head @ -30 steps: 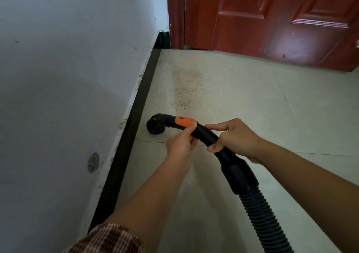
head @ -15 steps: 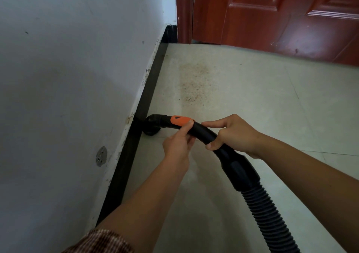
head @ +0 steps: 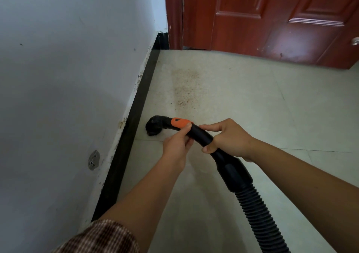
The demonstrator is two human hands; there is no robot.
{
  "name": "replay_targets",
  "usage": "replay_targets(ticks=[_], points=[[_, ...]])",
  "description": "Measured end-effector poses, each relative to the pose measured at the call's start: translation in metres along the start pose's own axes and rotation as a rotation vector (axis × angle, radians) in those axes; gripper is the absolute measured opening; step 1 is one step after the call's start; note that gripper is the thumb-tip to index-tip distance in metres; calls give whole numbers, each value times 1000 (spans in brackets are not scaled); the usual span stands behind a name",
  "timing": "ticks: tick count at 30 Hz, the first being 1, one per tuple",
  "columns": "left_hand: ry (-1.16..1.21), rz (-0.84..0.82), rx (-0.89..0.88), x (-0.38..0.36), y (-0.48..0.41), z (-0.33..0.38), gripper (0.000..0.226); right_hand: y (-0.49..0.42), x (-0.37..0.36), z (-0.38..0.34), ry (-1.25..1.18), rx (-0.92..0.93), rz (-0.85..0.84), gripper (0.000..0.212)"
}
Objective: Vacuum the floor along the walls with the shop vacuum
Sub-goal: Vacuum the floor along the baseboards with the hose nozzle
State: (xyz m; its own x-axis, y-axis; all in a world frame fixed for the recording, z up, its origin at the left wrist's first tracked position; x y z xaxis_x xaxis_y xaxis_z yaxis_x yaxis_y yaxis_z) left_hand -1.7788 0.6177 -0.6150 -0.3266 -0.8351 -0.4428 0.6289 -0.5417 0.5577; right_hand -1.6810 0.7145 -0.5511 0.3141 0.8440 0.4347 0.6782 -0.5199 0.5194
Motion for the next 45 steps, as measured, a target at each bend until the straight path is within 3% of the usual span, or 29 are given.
replay_targets(ticks=[14, 34, 45], points=[[-14, -119, 68, -69, -11, -35, 21, 19, 56, 36, -38, -76, 211, 67], [-53, -143, 162, -121, 2, -78, 14, 49, 102, 81, -64, -168, 289, 64], [-186, -187, 336, -183, -23, -83, 11, 33, 152, 93, -41, -330, 393, 64]])
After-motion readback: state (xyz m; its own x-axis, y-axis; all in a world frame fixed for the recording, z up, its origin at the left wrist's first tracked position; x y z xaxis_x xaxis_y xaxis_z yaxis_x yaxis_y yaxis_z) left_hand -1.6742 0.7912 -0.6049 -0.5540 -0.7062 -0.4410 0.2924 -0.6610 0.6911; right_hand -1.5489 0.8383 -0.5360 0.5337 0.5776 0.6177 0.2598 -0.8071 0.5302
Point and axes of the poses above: each hand's wrist, its own y-axis away from the middle knuckle, its own x-axis out of the back of the hand, z = x × y, the point moved 3 cm from there along -y, towards the middle knuckle, and after that the axes turned 4 degrees about -x, right-handed, at the moved point
